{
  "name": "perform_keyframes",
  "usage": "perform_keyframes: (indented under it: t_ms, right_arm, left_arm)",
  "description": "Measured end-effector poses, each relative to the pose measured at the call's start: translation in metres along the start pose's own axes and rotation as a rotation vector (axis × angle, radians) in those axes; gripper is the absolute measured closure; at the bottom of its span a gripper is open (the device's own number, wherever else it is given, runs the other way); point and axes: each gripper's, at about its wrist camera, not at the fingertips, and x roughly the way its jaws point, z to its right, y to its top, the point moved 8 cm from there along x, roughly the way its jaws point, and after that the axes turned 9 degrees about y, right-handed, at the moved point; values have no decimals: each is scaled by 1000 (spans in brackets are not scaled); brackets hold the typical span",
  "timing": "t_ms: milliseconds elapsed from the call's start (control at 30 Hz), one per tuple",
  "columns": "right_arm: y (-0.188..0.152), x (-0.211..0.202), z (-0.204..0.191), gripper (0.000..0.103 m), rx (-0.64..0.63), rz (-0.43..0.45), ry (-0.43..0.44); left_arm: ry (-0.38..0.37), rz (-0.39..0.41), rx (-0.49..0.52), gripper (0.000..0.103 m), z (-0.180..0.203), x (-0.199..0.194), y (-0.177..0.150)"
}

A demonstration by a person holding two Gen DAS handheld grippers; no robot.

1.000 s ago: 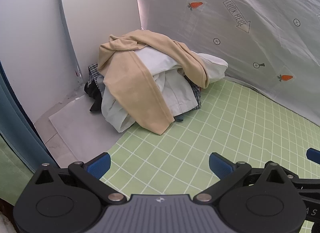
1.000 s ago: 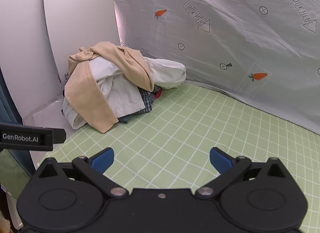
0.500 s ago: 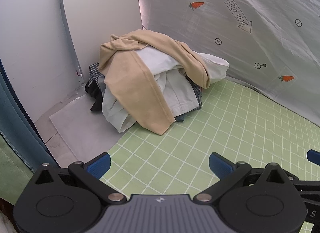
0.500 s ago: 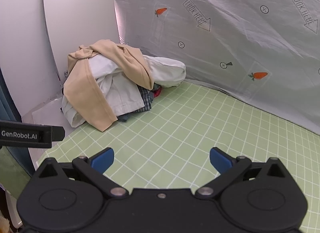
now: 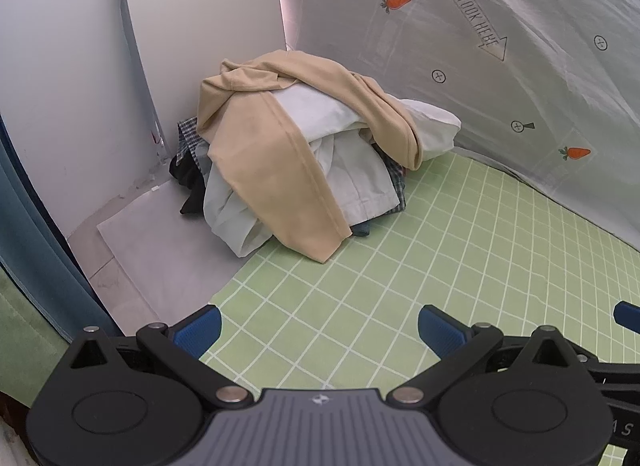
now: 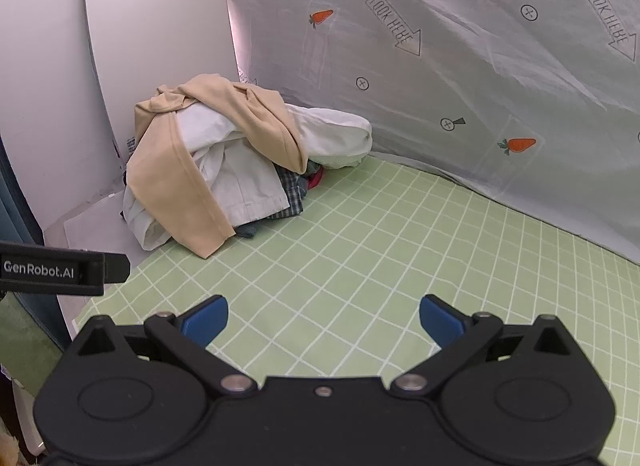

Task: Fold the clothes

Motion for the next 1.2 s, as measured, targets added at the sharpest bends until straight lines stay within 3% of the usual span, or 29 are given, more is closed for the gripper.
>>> perform_keyframes:
  t_ms: [167,333,600,733,900,1033,1167,1200]
  right_arm:
    - [-1,4,2,0,10,-9,9]
    - [2,13,4,0,-13,-20,21]
    - [27,52,21,0,-87,-46,-30]
    - [59,88,17,1,-126,-30,-13]
    - [102,154,7,14,-188,-47,34]
    - [130,205,-6,18,-256,-56,98]
    - [150,246,-18,18,-328,-57,124]
    - [152,254,-20,25,-330,-59,134]
  left_arm:
    - [6,-14,-3,0,0,5,0]
    - [69,-16,12,0,-2,19,10]
    - [144,-37,-34,0,-12,66,50]
    - [162,-59,-83,0,-21,100,74]
    - [163,-122,-154,0,-34,154,99]
    - [122,-173,-201,0,-35,189,109]
    - [74,-196,-228,8,-26,206,116]
    - [71,-193,-225,13,-24,207,118]
